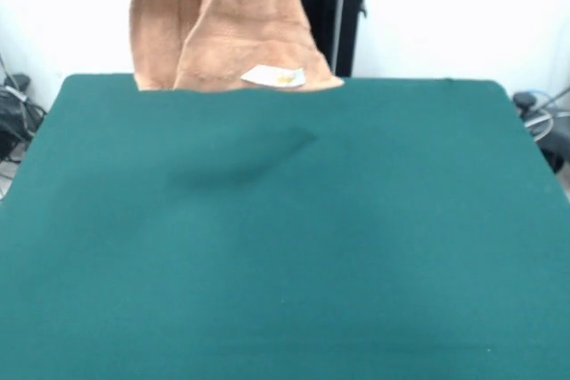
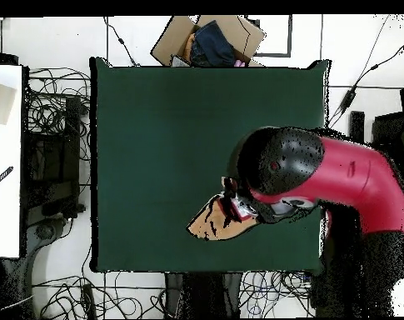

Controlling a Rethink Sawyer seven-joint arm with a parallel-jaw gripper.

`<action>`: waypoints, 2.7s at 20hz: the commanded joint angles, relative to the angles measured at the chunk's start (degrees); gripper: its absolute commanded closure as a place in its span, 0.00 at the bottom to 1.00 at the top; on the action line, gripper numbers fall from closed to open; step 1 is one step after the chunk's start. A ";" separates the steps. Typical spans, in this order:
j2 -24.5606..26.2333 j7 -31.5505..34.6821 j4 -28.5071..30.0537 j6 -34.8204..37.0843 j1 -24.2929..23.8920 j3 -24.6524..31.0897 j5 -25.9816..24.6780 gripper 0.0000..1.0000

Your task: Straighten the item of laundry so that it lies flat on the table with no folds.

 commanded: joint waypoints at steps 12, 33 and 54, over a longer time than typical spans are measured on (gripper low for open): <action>-8.10 22.96 11.49 -4.57 13.14 -10.52 5.30 1.00; -9.91 29.75 20.56 -14.93 23.04 -17.30 6.77 1.00; -7.29 34.41 27.85 -27.78 28.02 -19.21 8.74 1.00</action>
